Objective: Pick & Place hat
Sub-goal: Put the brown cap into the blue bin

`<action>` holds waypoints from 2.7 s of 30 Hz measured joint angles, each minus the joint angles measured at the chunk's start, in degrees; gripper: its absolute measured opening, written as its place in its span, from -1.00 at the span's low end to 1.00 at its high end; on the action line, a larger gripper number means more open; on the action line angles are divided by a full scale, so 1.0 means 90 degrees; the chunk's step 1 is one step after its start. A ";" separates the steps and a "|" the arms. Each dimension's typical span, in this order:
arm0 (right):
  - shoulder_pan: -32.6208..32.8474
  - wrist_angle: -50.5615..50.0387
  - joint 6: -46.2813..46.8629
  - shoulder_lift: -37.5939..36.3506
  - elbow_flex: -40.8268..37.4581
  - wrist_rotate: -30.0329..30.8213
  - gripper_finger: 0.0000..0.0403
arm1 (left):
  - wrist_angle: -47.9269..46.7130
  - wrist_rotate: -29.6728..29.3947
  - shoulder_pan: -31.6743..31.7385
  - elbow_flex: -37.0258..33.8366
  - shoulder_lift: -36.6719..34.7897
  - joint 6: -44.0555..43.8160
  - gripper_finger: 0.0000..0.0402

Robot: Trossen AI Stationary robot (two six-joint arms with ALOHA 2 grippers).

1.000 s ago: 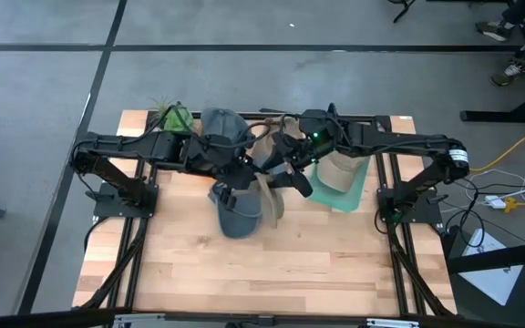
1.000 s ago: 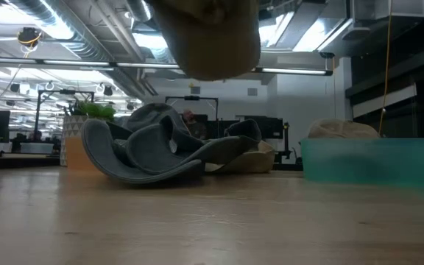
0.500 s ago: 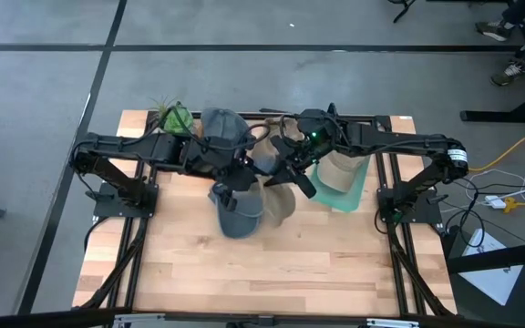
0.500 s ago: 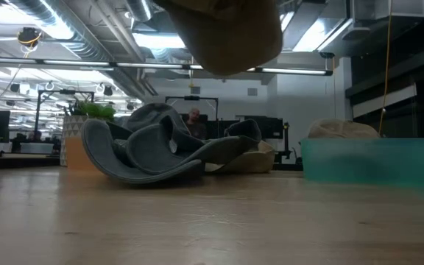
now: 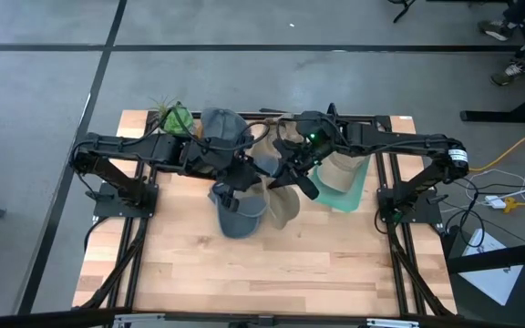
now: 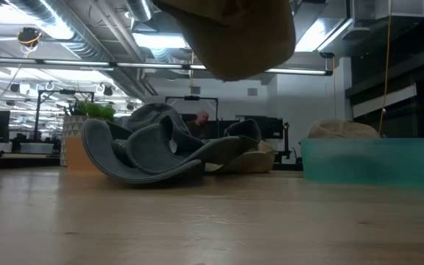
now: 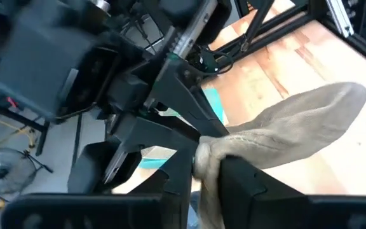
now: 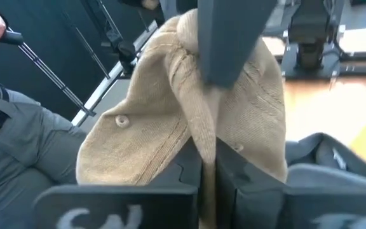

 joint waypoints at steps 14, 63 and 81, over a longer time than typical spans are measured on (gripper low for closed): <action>0.0113 -0.2486 0.0846 -0.0543 -0.0005 0.2264 -0.87 | -0.0003 -0.1078 0.0016 0.0002 -0.0005 -0.0457 -0.35; 0.0193 -0.6218 1.1204 -0.1235 -0.2043 0.7347 -0.90 | -0.3040 -0.0165 0.1620 0.0007 -0.0012 -0.0467 -0.56; -0.1034 -0.6223 1.1017 -0.1179 -0.2108 0.7687 -0.91 | -0.3253 0.0200 0.1647 0.0007 -0.0012 -0.0442 -0.57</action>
